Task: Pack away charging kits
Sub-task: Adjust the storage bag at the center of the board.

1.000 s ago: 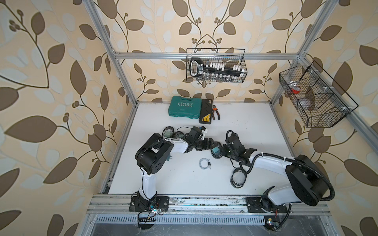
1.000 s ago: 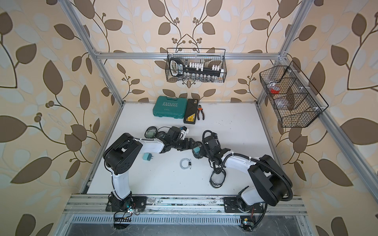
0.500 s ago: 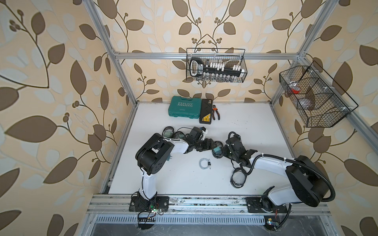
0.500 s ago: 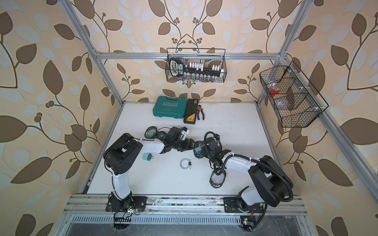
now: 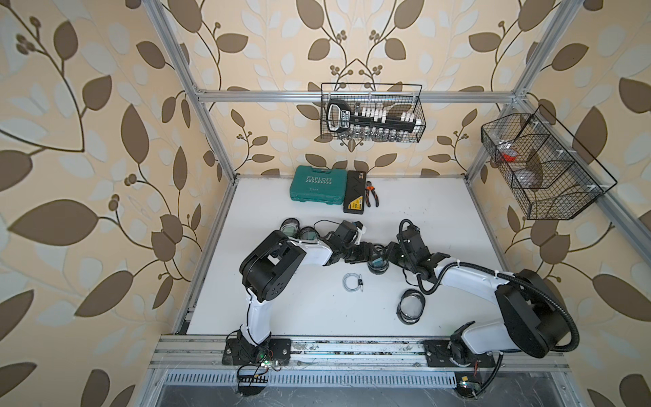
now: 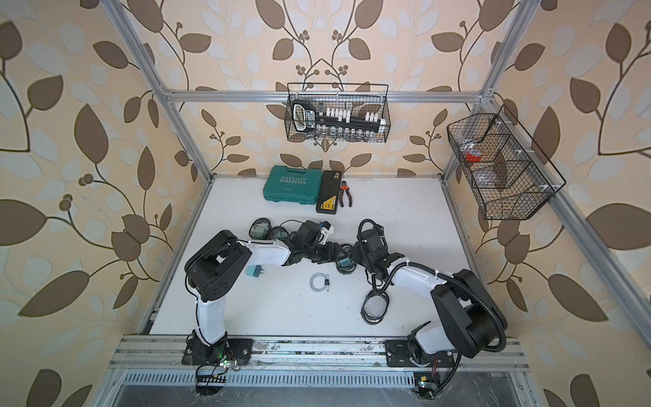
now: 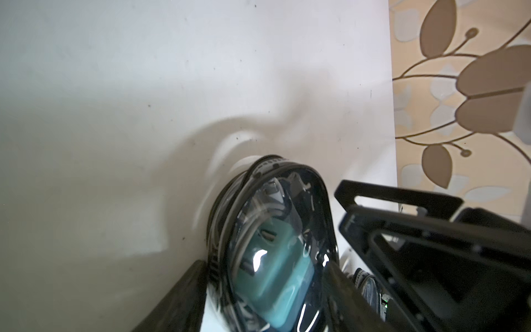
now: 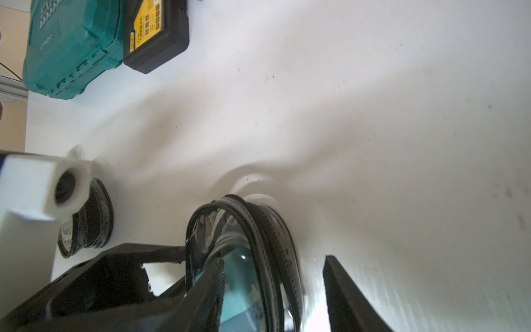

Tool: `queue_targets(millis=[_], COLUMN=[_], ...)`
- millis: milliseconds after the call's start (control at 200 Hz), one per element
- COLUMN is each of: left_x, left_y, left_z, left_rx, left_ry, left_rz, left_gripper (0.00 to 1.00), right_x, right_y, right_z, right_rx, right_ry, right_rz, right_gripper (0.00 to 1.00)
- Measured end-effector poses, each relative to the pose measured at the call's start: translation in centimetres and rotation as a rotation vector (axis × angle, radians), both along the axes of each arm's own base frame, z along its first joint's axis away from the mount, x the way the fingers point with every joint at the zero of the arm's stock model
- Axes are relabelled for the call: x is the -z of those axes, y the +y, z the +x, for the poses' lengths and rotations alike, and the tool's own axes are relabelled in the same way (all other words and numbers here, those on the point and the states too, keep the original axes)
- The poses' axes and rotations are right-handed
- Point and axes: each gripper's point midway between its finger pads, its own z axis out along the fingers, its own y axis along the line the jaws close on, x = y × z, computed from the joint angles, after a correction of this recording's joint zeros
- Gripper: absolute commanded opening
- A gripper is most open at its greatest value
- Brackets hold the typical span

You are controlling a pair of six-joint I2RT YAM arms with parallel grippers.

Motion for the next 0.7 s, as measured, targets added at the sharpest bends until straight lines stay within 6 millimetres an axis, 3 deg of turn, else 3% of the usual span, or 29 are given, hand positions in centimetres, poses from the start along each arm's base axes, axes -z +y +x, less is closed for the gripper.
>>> queue_targets(millis=[175,370,570,700], left_x=[0.0,-0.1,-0.5,-0.6], left_y=[-0.2,-0.2,-0.3,-0.3], left_z=[-0.2,-0.2,0.1,0.3], left_rx=[0.005,0.006,-0.018,-0.042], left_ry=[0.001,-0.002,-0.011,0.001], left_rz=[0.001,-0.002,-0.023,-0.037], left_gripper=[0.65,0.7,0.79,0.75], right_x=[1.8,1.5,1.9,2.1], right_y=[0.9,1.5,1.1,0.9], right_z=[0.0,0.3,-0.5,-0.8], right_rx=[-0.041,-0.063,-0.051,-0.041], right_ry=[0.039,0.017,-0.007,-0.027], right_rz=[0.018,0.049,0.075,0.096], right_gripper=[0.44,0.22,0.18,0.15])
